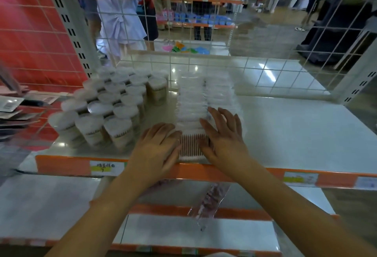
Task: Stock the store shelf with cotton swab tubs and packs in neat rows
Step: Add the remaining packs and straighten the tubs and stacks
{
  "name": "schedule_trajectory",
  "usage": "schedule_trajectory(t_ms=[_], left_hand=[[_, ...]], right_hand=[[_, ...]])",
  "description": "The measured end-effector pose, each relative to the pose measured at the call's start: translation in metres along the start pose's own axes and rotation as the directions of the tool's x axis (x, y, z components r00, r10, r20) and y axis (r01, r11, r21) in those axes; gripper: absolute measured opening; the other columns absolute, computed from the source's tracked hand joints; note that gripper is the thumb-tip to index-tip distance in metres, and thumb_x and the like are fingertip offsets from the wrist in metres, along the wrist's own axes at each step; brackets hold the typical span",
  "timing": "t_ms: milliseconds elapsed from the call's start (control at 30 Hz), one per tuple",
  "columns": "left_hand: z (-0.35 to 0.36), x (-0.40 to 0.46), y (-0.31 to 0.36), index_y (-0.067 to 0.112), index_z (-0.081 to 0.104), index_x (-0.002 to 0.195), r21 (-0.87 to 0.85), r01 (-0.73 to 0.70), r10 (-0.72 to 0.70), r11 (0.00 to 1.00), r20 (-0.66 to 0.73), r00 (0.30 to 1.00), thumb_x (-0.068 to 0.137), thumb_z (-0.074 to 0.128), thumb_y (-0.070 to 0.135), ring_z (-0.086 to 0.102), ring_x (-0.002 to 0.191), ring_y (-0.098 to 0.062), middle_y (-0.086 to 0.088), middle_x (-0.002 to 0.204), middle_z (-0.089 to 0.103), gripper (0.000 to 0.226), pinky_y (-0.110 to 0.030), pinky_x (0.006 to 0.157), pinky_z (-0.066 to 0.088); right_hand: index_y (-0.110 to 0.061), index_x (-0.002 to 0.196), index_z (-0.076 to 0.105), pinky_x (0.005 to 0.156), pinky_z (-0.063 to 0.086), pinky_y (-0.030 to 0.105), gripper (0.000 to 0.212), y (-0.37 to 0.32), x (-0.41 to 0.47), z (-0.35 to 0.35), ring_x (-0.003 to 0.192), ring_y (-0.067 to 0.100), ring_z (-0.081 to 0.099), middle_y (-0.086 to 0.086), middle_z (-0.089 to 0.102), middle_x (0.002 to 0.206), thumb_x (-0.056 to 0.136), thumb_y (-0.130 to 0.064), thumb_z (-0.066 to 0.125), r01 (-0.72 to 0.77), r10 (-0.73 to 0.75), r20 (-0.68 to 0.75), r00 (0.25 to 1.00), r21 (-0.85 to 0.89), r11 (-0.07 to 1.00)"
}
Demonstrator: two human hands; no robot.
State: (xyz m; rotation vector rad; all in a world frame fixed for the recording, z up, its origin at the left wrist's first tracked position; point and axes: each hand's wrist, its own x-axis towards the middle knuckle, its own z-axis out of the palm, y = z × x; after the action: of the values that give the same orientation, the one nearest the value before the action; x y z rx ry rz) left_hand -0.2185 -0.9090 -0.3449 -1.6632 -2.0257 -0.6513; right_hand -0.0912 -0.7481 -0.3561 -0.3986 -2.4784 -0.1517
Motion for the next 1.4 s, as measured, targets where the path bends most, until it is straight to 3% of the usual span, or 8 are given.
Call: schedule_trajectory(t_ms=[133, 400, 667, 900, 1100, 1167, 1267, 1400], left_hand=[[0.004, -0.01, -0.003, 0.005, 0.066, 0.108, -0.028, 0.019, -0.018, 0.999, 0.032, 0.999, 0.087, 0.046, 0.025, 0.049, 0.103, -0.027, -0.014, 0.108, 0.062, 0.035, -0.041, 0.084, 0.047], [0.004, -0.023, -0.003, 0.005, 0.066, 0.105, -0.1, 0.073, -0.069, 0.992, 0.039, 0.997, 0.089, 0.044, 0.027, 0.05, 0.103, -0.026, -0.014, 0.108, 0.063, 0.035, -0.035, 0.088, 0.04], [0.006, -0.028, -0.002, 0.006, 0.064, 0.106, -0.138, 0.171, -0.159, 0.976, 0.095, 0.983, 0.088, 0.045, 0.03, 0.051, 0.101, -0.023, -0.011, 0.107, 0.063, 0.036, -0.029, 0.087, 0.037], [0.007, -0.031, -0.001, 0.007, 0.063, 0.11, -0.154, 0.203, -0.186, 0.967, 0.12, 0.975, 0.089, 0.045, 0.032, 0.053, 0.104, -0.023, -0.009, 0.109, 0.062, 0.037, -0.027, 0.09, 0.036], [0.003, -0.032, -0.001, 0.008, 0.063, 0.112, -0.175, 0.256, -0.227, 0.951, 0.17, 0.959, 0.088, 0.044, 0.036, 0.055, 0.105, -0.022, -0.008, 0.11, 0.063, 0.041, -0.029, 0.09, 0.04], [0.0, -0.03, 0.001, 0.013, 0.063, 0.113, -0.274, 0.361, -0.312, 0.891, 0.207, 0.927, 0.086, 0.045, 0.043, 0.057, 0.105, -0.017, -0.002, 0.113, 0.063, 0.045, -0.028, 0.089, 0.043], [-0.008, -0.024, 0.003, 0.026, 0.063, 0.108, -0.468, 0.52, -0.436, 0.714, 0.284, 0.854, 0.08, 0.052, 0.044, 0.058, 0.1, -0.003, 0.018, 0.105, 0.062, 0.035, -0.022, 0.084, 0.044], [-0.015, -0.013, 0.007, 0.034, 0.06, 0.094, -0.64, 0.574, -0.508, 0.512, 0.313, 0.802, 0.084, 0.068, 0.022, 0.061, 0.093, 0.0, 0.02, 0.094, 0.065, 0.018, -0.024, 0.086, 0.048]], right_hand=[[-0.009, 0.108, 0.066, 0.1, 0.023, 0.064, 0.048, 0.001, 0.001, -0.001, 0.127, 0.035, 0.027, 0.017, 0.045, 0.135, 0.08, -0.042, 0.044, 0.016, -0.016, 0.025, 1.0, -0.002, 1.0], [-0.013, 0.099, 0.069, 0.1, 0.023, 0.065, 0.04, 0.003, -0.003, -0.002, 0.124, 0.034, 0.031, 0.006, 0.04, 0.126, 0.08, -0.042, 0.049, 0.043, -0.036, -0.064, 0.997, 0.105, 0.994], [-0.013, 0.089, 0.072, 0.098, 0.019, 0.068, 0.04, 0.006, 0.005, -0.008, 0.122, 0.032, 0.033, 0.008, 0.066, 0.108, 0.074, -0.044, 0.051, 0.108, -0.103, -0.046, 0.994, 0.119, 0.987], [-0.013, 0.081, 0.072, 0.098, 0.01, 0.066, 0.037, 0.0, 0.017, -0.01, 0.118, 0.026, 0.036, -0.002, 0.069, 0.089, 0.071, -0.041, 0.05, 0.141, -0.136, -0.041, 0.99, 0.153, 0.978], [-0.011, 0.079, 0.068, 0.104, 0.009, 0.056, 0.022, -0.004, 0.028, -0.018, 0.103, 0.026, 0.055, 0.003, 0.068, 0.079, 0.062, -0.023, 0.078, 0.166, -0.188, 0.099, 0.977, 0.196, 0.967], [-0.01, 0.088, 0.066, 0.112, 0.005, 0.038, 0.025, -0.007, 0.034, -0.026, 0.097, 0.026, 0.059, 0.006, 0.066, 0.085, 0.069, -0.021, 0.078, 0.139, -0.185, 0.19, 0.964, 0.231, 0.963], [-0.014, 0.103, 0.06, 0.109, -0.003, 0.015, 0.028, -0.01, 0.039, -0.036, 0.106, 0.016, 0.051, 0.002, 0.062, 0.1, 0.081, -0.028, 0.068, 0.046, -0.134, 0.293, 0.947, 0.29, 0.956], [-0.018, 0.105, 0.059, 0.1, 0.023, 0.019, 0.03, -0.016, 0.045, -0.049, 0.106, 0.014, 0.05, -0.003, 0.06, 0.104, 0.08, -0.031, 0.07, -0.156, 0.017, 0.325, 0.945, 0.406, 0.9]])
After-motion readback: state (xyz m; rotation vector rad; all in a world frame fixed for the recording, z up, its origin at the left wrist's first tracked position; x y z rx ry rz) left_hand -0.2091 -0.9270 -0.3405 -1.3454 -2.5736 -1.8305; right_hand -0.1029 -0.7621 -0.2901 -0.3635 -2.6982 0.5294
